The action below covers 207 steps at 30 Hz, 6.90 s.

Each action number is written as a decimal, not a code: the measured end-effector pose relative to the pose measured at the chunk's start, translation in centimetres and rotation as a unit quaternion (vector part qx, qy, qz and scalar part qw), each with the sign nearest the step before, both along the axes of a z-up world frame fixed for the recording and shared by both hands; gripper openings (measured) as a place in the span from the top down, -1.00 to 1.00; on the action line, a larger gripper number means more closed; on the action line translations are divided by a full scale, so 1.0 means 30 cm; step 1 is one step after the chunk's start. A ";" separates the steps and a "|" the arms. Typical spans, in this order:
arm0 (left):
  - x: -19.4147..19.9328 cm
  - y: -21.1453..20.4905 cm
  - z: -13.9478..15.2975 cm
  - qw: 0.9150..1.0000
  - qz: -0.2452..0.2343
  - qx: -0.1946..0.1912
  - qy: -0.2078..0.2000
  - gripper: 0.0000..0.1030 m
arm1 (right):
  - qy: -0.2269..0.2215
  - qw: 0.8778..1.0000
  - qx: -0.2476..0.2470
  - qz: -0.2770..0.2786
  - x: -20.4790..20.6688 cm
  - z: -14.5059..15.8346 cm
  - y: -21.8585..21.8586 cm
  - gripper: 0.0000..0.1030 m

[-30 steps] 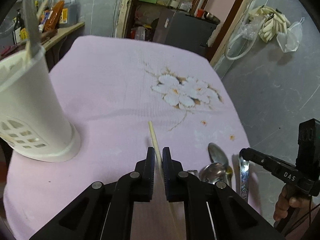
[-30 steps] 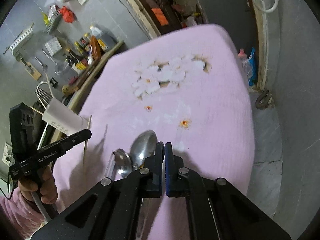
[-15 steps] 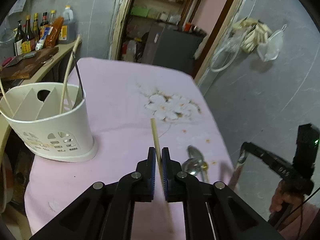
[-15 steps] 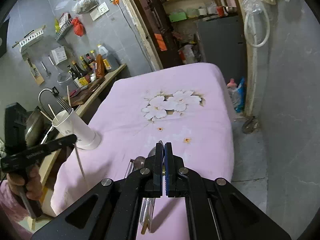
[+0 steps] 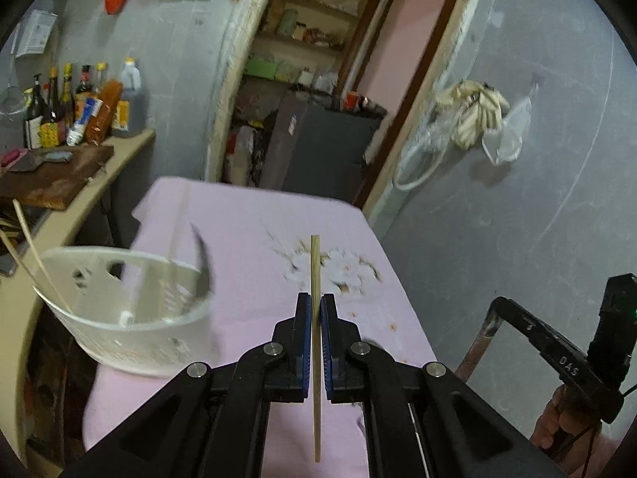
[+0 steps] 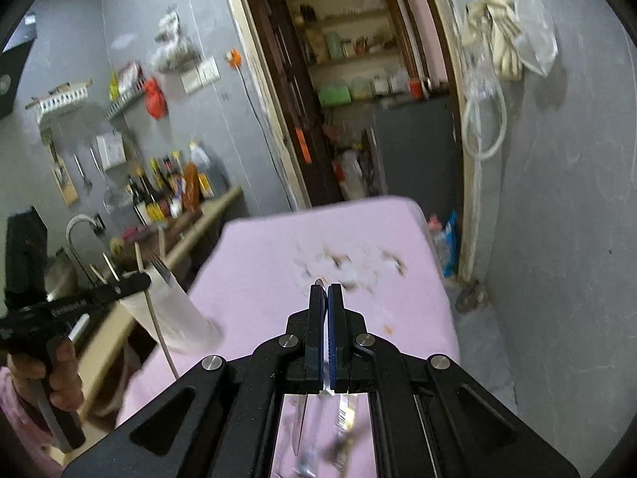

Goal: Organize utensils

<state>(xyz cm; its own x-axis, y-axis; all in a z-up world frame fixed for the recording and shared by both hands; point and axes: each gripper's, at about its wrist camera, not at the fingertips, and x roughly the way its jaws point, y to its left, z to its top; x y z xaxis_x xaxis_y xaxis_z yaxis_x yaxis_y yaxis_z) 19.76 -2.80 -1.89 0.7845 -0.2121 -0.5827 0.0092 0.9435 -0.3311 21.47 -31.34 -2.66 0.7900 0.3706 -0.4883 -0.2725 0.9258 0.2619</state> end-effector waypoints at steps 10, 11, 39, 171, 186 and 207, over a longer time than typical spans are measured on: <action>-0.044 0.347 0.140 0.997 0.058 -0.008 -0.045 0.91 | -0.071 0.995 0.047 0.057 0.044 0.183 0.348 0.96; -0.051 0.372 0.152 0.997 0.064 -0.004 -0.052 0.91 | -0.079 0.994 0.050 0.064 0.051 0.198 0.386 0.96; 0.060 0.638 0.008 0.983 0.116 0.077 -0.118 0.90 | -0.107 0.989 -0.056 0.087 0.147 0.070 0.921 0.97; 0.168 -0.464 -0.525 0.976 -0.033 0.132 0.172 0.63 | 0.135 0.984 0.003 0.118 0.230 -0.609 -0.074 0.25; 0.177 -0.408 -0.521 0.978 -0.012 0.100 0.183 0.64 | 0.208 0.961 -0.003 0.180 0.343 -0.638 0.012 0.24; 0.175 -0.389 -0.526 0.981 -0.015 0.076 0.179 0.62 | 0.292 0.925 0.107 0.217 0.425 -0.725 0.113 0.67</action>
<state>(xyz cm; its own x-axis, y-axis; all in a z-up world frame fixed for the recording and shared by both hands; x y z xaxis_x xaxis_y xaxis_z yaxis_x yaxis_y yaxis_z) 25.00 -14.47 -17.68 0.5191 -0.1203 -0.8462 -0.0539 0.9835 -0.1729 34.21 -27.93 -24.42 0.1681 0.7287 -0.6639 -0.3614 0.6721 0.6463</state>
